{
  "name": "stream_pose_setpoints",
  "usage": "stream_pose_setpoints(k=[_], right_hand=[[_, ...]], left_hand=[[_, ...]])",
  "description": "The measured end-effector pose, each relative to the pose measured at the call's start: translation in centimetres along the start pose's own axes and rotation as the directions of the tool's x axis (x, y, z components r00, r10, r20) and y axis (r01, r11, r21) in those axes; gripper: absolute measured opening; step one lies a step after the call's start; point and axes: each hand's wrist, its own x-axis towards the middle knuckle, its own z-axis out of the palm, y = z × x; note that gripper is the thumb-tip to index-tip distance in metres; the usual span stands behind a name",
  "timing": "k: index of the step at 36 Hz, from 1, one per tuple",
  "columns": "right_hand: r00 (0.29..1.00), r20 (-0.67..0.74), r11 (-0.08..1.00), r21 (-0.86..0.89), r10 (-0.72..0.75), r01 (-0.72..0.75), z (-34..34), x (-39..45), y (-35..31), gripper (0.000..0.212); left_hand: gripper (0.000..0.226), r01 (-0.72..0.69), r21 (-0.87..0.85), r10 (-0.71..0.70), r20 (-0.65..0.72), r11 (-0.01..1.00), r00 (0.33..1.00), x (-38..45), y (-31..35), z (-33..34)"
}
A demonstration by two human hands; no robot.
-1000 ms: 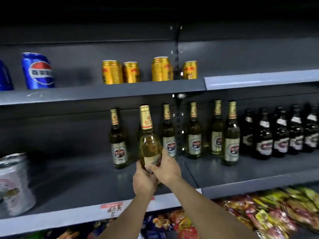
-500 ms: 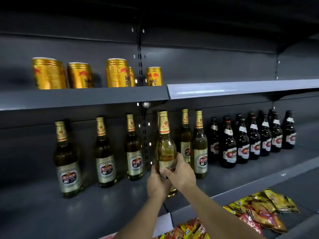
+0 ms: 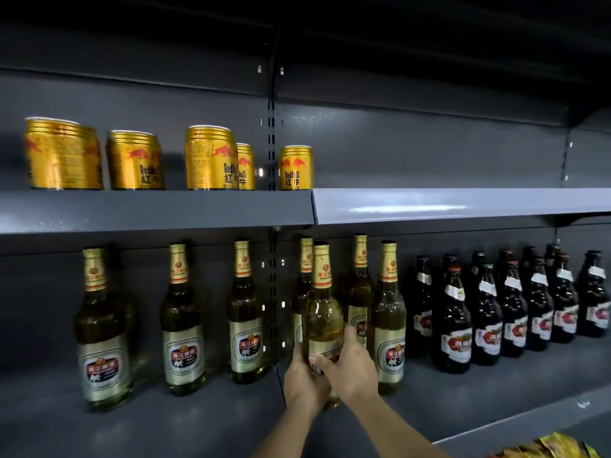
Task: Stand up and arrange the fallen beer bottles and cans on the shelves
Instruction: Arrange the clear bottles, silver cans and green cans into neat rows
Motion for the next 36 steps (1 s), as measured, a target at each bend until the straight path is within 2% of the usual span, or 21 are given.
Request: stream_pose_setpoints(k=[7,12,16,19,22,27,31,36], right_hand=[[1.000,0.006,0.999,0.039,-0.024,0.024,0.6,1.1,0.8,0.068],[1.000,0.002,0.999,0.048,-0.008,0.008,0.9,1.3,1.5,0.070],[0.999,0.040,0.994,0.101,-0.032,0.028,1.1,1.4,2.5,0.075],[0.987,0.157,0.993,0.116,-0.042,0.024,1.0,1.2,4.0,0.079],[0.976,0.219,0.998,0.066,-0.016,0.001,1.0,0.8,5.4,0.071],[0.974,0.226,1.000,0.000,0.008,-0.009,1.4,0.6,5.7,0.055],[0.983,0.182,0.999,-0.029,0.022,-0.017,2.0,0.7,5.4,0.044],[0.983,0.181,0.999,-0.039,0.022,-0.015,2.3,1.0,5.4,0.043]], left_hand=[[0.052,0.022,-0.019,-0.022,-0.008,1.000,1.000,1.5,-1.3,0.9],[0.062,0.020,0.022,-0.020,-0.002,1.000,1.000,2.1,-1.6,1.3],[0.055,0.022,-0.049,-0.020,0.048,0.999,0.999,1.8,-1.6,1.1],[0.068,-0.014,0.068,0.007,0.101,0.998,0.995,1.5,-2.3,0.6],[0.079,-0.026,0.189,0.008,0.092,0.982,0.996,1.0,-3.1,0.3],[0.061,-0.045,0.259,0.040,0.025,0.965,0.999,0.6,-3.4,0.6],[0.056,-0.063,0.257,0.066,-0.004,0.964,0.998,0.5,-3.5,0.9],[0.049,-0.054,0.250,0.064,-0.032,0.967,0.997,0.7,-3.7,1.1]])
